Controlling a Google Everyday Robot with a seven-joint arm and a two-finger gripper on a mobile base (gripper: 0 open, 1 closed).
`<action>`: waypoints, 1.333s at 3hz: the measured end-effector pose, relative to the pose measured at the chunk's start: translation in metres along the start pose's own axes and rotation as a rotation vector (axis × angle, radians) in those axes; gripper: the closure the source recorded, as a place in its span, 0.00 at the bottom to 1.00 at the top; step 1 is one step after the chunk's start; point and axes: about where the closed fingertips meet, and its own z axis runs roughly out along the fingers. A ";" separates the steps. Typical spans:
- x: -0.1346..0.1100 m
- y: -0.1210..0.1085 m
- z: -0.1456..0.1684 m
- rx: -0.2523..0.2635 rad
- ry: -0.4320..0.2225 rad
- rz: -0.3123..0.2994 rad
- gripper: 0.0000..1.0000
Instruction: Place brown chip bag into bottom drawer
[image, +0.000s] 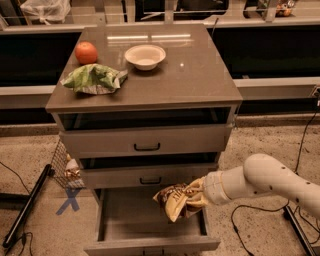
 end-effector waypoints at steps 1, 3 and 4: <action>0.000 0.001 0.000 -0.002 -0.001 0.000 1.00; 0.034 0.000 0.049 0.057 -0.063 0.014 1.00; 0.061 -0.013 0.087 0.193 -0.090 0.019 1.00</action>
Offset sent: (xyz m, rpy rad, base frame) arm 0.0328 0.0011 -0.0455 0.0834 0.0067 -0.0581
